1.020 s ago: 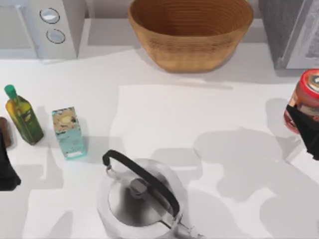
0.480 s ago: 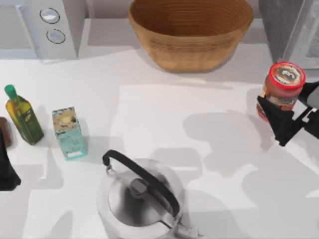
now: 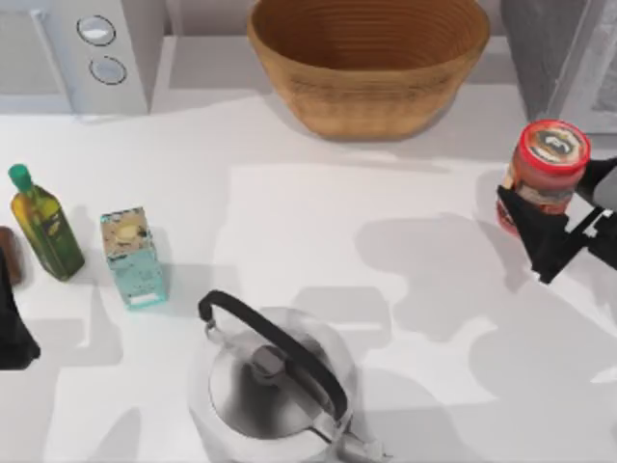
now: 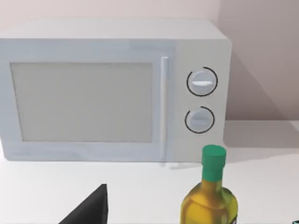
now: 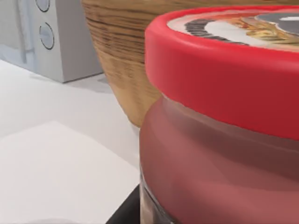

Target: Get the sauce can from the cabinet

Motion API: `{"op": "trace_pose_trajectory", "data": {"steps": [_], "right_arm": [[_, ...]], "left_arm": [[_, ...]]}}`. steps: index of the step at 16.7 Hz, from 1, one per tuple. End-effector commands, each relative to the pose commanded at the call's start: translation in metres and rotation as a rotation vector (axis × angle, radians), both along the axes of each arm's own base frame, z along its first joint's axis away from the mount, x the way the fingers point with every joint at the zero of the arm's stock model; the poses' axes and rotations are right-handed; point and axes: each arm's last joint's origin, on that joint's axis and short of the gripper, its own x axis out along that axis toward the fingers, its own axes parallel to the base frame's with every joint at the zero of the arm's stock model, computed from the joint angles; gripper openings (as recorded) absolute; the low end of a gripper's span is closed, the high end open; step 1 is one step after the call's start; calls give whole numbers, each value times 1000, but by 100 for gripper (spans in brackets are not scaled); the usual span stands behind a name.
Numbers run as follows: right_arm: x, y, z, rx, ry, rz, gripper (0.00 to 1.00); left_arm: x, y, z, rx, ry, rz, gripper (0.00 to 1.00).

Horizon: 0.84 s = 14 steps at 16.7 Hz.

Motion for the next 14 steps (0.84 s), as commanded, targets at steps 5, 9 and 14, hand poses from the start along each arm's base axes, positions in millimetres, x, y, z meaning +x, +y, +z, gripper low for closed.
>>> {"op": "trace_pose_trajectory", "data": {"steps": [5,9,14], "right_arm": [[0,0,0,0,0,0,75],[0,0,0,0,0,0,100],[0,0,0,0,0,0,100]], "left_arm": [[0,0,0,0,0,0,100],[0,0,0,0,0,0,100],[0,0,0,0,0,0,100]]}}
